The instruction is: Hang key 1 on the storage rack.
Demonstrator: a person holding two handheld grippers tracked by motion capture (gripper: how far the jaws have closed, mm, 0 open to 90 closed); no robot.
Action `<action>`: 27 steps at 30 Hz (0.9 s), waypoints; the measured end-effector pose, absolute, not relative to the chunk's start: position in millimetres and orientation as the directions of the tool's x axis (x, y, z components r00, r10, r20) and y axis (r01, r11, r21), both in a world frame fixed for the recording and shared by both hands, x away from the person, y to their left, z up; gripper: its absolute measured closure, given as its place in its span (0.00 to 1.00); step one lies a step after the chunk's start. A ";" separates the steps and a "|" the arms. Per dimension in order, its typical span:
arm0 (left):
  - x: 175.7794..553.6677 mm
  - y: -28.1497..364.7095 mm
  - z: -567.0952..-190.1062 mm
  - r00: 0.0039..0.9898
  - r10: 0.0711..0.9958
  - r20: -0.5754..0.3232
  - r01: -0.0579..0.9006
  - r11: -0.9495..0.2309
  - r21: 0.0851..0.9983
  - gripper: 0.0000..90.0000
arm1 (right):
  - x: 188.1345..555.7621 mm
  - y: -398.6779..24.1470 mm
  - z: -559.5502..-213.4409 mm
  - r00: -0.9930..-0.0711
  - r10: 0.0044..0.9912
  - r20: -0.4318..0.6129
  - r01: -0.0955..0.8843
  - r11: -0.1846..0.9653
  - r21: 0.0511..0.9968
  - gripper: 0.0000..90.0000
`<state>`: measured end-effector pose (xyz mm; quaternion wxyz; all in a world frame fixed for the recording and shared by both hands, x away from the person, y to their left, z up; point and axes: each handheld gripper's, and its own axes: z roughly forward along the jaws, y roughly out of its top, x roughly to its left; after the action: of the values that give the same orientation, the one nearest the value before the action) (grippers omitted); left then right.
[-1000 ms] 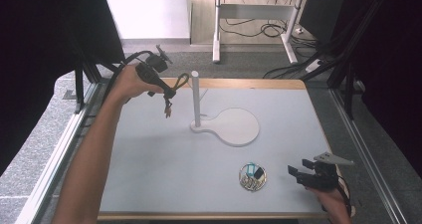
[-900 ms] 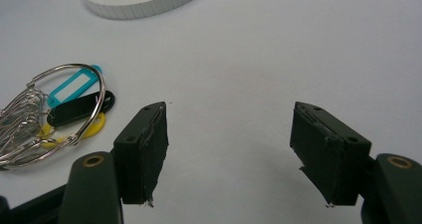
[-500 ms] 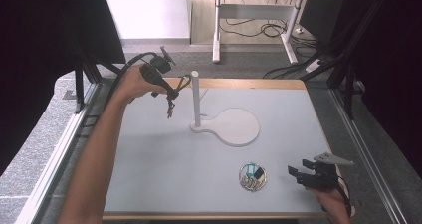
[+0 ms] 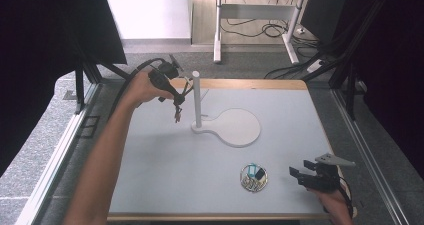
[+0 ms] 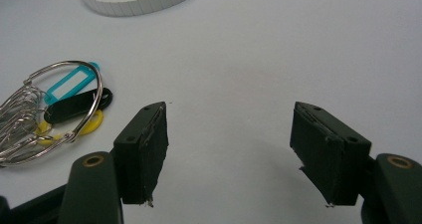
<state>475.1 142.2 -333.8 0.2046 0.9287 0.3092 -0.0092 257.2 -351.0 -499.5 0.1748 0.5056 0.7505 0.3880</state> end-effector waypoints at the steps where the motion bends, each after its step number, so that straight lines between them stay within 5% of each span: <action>1: 475.1 142.2 -333.8 0.809 0.571 -0.144 0.578 -0.725 0.374 0.74 | 257.2 -351.0 -499.5 -0.428 0.895 0.130 0.623 0.188 0.759 0.35; 19: 442.7 139.8 -330.4 0.837 0.546 -0.039 0.495 -0.724 0.480 0.56 | 256.0 -353.6 -497.7 -0.429 0.894 0.132 0.613 0.181 0.769 0.34; 27: 408.5 148.2 -339.5 0.861 0.507 -0.036 0.453 -0.732 0.508 0.53 | 250.8 -348.7 -489.6 -0.500 0.855 0.135 0.557 0.198 0.807 0.33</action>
<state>408.5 148.2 -339.5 0.2590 0.9292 0.2583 0.0525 250.8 -348.7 -489.6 0.1751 0.4682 0.7538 0.4264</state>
